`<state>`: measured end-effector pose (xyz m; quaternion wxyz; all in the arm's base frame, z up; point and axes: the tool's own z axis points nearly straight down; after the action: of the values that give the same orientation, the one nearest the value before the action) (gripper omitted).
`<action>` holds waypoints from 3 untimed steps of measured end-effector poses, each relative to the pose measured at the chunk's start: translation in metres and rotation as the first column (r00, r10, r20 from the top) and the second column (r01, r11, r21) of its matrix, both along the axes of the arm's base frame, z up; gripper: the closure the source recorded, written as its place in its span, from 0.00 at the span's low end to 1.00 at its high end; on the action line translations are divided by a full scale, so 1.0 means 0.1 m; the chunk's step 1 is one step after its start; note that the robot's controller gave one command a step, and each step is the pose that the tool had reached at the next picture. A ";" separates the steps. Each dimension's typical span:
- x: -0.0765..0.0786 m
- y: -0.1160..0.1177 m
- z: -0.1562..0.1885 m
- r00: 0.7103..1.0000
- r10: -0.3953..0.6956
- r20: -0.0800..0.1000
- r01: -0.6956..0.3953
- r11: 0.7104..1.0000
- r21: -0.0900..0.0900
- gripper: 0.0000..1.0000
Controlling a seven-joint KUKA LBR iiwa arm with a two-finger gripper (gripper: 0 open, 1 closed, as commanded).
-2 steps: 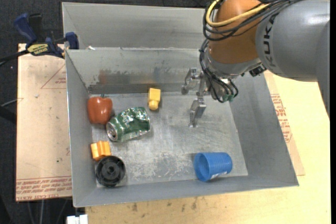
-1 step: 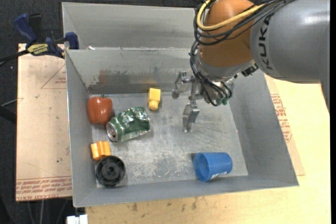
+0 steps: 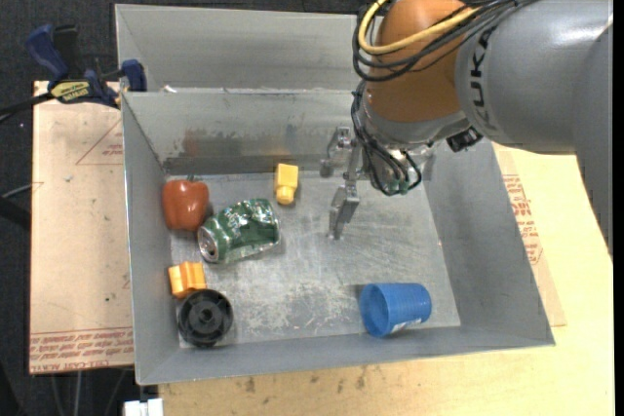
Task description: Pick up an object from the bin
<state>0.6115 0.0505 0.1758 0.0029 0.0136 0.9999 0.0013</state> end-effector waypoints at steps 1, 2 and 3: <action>0.10 0.22 -0.42 0.997 0.071 0.001 -0.071 0.997 -0.002 0.00; 0.14 0.45 -0.71 0.946 0.323 -0.005 -0.323 0.946 -0.001 0.00; 0.29 0.60 -0.92 0.964 0.266 -0.001 -0.266 0.964 -0.001 0.00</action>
Offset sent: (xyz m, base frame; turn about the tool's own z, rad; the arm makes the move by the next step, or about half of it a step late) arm 0.0249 0.0782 -0.0932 -0.0754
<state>0.6409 0.1107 0.0835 0.0024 -0.1206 0.9927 0.0010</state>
